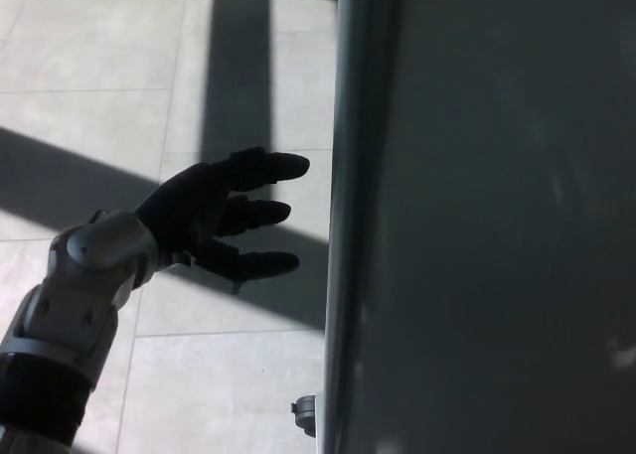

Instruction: A white board is being place on the right hand side and parallel to the robot and the robot uses its left hand to grab on the leftside of the whiteboard and drag the whiteboard from the right hand side to the left hand side

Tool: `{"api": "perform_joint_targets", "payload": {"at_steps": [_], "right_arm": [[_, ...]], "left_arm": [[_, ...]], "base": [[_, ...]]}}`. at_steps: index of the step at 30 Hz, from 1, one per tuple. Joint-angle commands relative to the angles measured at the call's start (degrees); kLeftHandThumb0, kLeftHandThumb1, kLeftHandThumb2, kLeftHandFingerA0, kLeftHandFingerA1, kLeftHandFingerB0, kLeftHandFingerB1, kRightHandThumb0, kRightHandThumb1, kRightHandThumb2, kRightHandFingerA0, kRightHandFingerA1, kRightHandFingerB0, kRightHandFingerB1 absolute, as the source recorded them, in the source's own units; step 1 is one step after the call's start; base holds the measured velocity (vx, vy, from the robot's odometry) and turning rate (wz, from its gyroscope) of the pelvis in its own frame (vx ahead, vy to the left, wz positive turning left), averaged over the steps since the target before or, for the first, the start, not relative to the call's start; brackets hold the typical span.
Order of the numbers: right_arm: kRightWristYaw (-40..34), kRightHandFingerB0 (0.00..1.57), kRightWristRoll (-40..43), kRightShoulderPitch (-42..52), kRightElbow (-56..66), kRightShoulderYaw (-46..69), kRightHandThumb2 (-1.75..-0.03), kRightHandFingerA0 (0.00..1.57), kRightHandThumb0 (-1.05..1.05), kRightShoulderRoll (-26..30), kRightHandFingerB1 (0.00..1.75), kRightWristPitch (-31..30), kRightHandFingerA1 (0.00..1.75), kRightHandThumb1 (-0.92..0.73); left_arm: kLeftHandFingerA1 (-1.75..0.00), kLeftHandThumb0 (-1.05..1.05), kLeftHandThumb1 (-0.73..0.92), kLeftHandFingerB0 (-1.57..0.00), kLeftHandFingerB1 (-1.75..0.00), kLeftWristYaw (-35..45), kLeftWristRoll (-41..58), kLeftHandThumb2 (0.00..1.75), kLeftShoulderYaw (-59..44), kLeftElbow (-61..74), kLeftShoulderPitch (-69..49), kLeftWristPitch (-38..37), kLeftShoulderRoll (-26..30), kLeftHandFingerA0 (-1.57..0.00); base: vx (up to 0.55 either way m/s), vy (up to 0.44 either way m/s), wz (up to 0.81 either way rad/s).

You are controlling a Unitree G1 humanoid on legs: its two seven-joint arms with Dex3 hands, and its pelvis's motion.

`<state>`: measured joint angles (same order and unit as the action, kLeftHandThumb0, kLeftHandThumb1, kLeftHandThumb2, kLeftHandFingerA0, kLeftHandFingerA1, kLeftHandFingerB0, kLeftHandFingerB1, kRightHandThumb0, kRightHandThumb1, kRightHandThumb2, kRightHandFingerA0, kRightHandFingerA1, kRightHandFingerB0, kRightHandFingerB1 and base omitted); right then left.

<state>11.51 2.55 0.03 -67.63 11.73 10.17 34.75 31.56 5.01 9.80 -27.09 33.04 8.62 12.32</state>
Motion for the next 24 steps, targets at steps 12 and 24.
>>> {"api": "perform_joint_targets", "payload": {"at_steps": [12, 24], "right_arm": [[-0.64, 0.42, -0.55, -0.61, -0.61, -0.55, -0.61, 0.96, -0.41, 0.86, 0.34, 1.09, 0.69, -0.69], [-0.24, 0.41, -0.73, -1.34, -1.21, -1.37, -0.62, 0.96, -0.41, 0.32, 0.35, 1.14, 0.68, -0.7]], "left_arm": [[-0.4, -0.6, 0.42, -0.07, -0.3, -1.46, -3.22, 0.68, 4.06, 3.09, 0.4, 1.41, -6.18, -0.12], [-0.49, -0.29, 0.29, 0.0, -0.47, -2.68, -4.4, 0.85, 5.77, 3.53, 1.23, 2.81, -9.02, -0.04]], "base": [[0.0, 0.0, 0.0], [0.0, 0.0, 0.0]]}}
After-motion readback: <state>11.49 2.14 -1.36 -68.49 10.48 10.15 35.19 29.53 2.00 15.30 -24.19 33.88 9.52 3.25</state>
